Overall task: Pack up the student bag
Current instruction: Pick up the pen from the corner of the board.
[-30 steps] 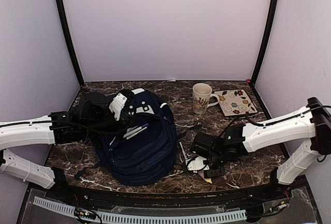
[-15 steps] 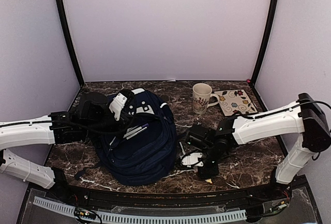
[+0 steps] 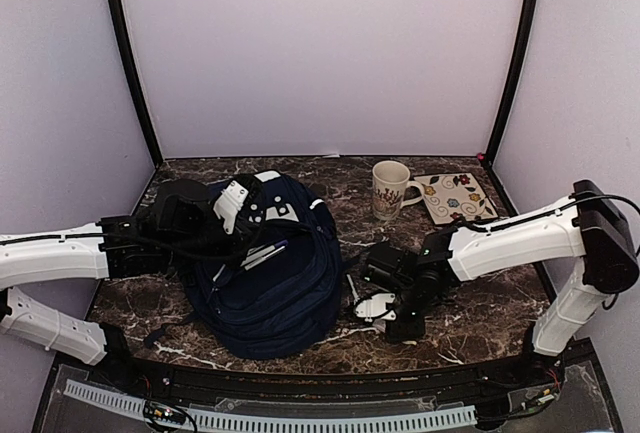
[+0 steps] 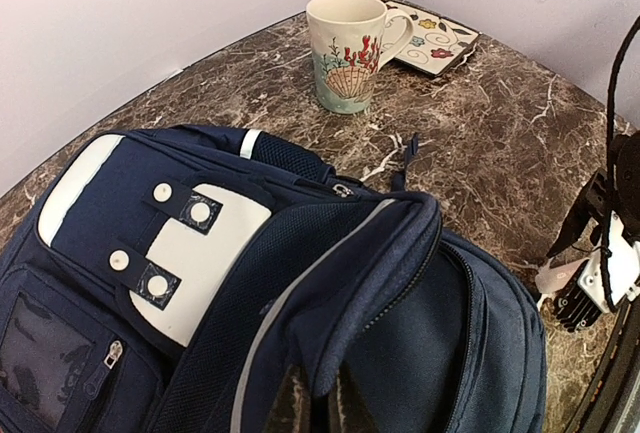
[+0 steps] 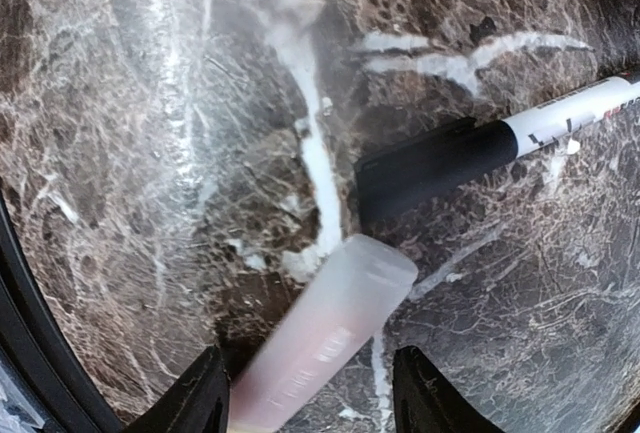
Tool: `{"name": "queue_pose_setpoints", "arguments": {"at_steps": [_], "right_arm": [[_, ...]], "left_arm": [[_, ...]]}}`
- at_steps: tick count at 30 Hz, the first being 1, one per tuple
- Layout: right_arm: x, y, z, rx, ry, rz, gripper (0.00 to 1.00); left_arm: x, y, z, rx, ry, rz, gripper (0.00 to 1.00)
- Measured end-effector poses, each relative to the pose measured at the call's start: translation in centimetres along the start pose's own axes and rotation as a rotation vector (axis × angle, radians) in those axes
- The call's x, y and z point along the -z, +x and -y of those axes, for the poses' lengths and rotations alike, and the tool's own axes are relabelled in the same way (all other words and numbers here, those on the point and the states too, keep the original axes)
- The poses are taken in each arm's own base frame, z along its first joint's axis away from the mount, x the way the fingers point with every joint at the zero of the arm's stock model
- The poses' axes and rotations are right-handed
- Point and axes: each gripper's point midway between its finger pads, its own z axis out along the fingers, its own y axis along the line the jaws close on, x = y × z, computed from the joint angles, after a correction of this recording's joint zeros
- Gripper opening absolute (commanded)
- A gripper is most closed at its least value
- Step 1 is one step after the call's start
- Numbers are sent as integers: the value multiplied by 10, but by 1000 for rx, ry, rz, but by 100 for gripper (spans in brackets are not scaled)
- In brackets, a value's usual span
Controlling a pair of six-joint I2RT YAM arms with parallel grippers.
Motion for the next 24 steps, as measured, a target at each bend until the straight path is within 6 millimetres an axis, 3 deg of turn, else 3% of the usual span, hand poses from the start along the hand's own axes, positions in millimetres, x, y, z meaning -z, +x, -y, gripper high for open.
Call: {"name": "queue_pose_setpoints", "arguments": {"at_steps": [12, 18, 21, 24], "right_arm": [[-7, 8, 10, -97, -71, -11, 28], [-5, 7, 13, -113, -80, -9, 23], [2, 1, 17, -103, -72, -2, 21], [20, -17, 29, -91, -43, 43, 20]], "left_arm": [[-2, 0, 1, 1, 4, 2, 0], [-2, 0, 1, 1, 3, 3, 0], [-1, 0, 0, -2, -1, 5, 0], [-1, -1, -1, -7, -7, 7, 0]]}}
